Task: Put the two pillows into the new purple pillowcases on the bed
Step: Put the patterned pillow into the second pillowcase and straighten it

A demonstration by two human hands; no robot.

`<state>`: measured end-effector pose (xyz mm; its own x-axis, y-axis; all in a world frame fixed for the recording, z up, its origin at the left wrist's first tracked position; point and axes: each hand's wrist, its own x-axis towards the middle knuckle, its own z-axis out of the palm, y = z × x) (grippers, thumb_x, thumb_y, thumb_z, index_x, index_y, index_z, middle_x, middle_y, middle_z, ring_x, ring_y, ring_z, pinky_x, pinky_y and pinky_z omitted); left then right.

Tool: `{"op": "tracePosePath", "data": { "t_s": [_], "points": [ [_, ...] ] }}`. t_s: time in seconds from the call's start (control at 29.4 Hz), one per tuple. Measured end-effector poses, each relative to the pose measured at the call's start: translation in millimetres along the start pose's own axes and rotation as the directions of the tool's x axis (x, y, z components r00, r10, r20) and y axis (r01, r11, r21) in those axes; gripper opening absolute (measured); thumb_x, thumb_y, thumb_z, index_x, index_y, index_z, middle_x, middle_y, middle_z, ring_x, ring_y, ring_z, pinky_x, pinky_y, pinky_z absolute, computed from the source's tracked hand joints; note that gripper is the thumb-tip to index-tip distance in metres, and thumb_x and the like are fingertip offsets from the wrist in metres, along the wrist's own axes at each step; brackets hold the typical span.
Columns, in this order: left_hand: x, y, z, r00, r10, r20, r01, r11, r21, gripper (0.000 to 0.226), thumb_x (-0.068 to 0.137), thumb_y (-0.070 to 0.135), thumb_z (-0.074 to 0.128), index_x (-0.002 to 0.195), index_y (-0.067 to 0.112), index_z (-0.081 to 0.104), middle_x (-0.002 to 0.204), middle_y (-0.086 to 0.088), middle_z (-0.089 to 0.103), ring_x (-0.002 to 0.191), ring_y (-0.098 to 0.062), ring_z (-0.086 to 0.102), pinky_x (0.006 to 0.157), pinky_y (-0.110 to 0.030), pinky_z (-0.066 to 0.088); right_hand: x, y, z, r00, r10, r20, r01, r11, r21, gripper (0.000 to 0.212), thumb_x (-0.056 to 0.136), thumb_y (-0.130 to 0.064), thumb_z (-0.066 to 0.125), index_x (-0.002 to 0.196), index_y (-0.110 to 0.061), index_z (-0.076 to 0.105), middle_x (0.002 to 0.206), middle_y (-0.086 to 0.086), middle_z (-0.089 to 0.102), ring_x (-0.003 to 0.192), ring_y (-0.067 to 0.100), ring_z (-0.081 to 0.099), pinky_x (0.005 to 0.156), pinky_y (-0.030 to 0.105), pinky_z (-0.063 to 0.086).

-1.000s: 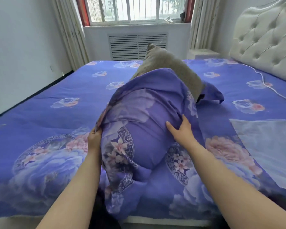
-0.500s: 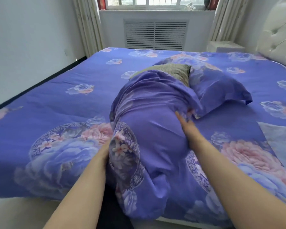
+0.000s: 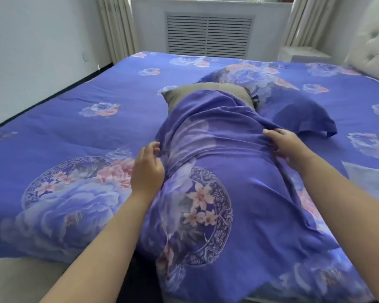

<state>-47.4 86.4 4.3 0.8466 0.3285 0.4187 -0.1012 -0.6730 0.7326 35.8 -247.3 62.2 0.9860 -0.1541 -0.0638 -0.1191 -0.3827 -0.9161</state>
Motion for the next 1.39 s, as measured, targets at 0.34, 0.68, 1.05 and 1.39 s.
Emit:
{"op": "tracePosePath", "data": {
  "t_s": [0.34, 0.68, 1.05, 1.39],
  "points": [
    [126.2, 40.7, 59.0, 0.834, -0.366, 0.413, 0.453, 0.882, -0.134, 0.061, 0.073, 0.04, 0.067, 0.122, 0.01, 0.047, 0.119, -0.009, 0.057, 0.103, -0.03, 0.06, 0.079, -0.033, 0.046, 51.5, -30.8, 20.2, 0.996, 0.029, 0.081, -0.029, 1.0, 0.008, 0.023, 0.077, -0.026, 0.077, 0.092, -0.012, 0.066, 0.069, -0.002, 0.062, 0.064, 0.011, 0.057, 0.056, 0.017, 0.047],
    [179.3, 50.9, 58.7, 0.969, -0.221, -0.109, 0.206, 0.969, -0.135, 0.021, 0.08, 0.014, 0.049, 0.098, 0.004, 0.054, 0.102, -0.018, 0.06, 0.097, -0.03, 0.055, 0.071, -0.03, 0.034, 125.7, -89.3, 2.2, 0.992, -0.064, -0.105, 0.089, 0.965, 0.248, 0.008, 0.091, -0.006, 0.054, 0.09, -0.013, 0.057, 0.059, -0.003, 0.065, 0.058, 0.013, 0.063, 0.055, 0.021, 0.05],
    [78.1, 25.0, 55.8, 0.941, -0.007, 0.338, 0.027, 0.998, -0.054, 0.062, 0.094, 0.027, 0.056, 0.147, 0.012, 0.027, 0.156, -0.014, 0.007, 0.146, -0.02, 0.005, 0.114, -0.026, 0.005, 45.5, -5.2, 32.6, 0.993, 0.12, -0.012, -0.117, 0.928, -0.354, 0.088, 0.086, -0.064, 0.046, 0.149, -0.01, 0.015, 0.146, 0.017, 0.038, 0.129, 0.038, 0.042, 0.103, 0.04, 0.036],
    [-11.1, -10.6, 3.3, 0.749, -0.398, 0.529, 0.485, 0.874, -0.031, 0.108, 0.066, 0.086, 0.046, 0.149, 0.021, 0.022, 0.153, -0.006, 0.029, 0.138, -0.028, 0.032, 0.114, -0.047, 0.025, -88.0, 61.7, -19.3, 0.639, 0.416, 0.648, -0.536, 0.844, -0.013, 0.085, 0.068, -0.077, 0.046, 0.126, -0.017, 0.057, 0.124, 0.003, 0.064, 0.113, 0.019, 0.061, 0.097, 0.035, 0.045]
  ]
}}
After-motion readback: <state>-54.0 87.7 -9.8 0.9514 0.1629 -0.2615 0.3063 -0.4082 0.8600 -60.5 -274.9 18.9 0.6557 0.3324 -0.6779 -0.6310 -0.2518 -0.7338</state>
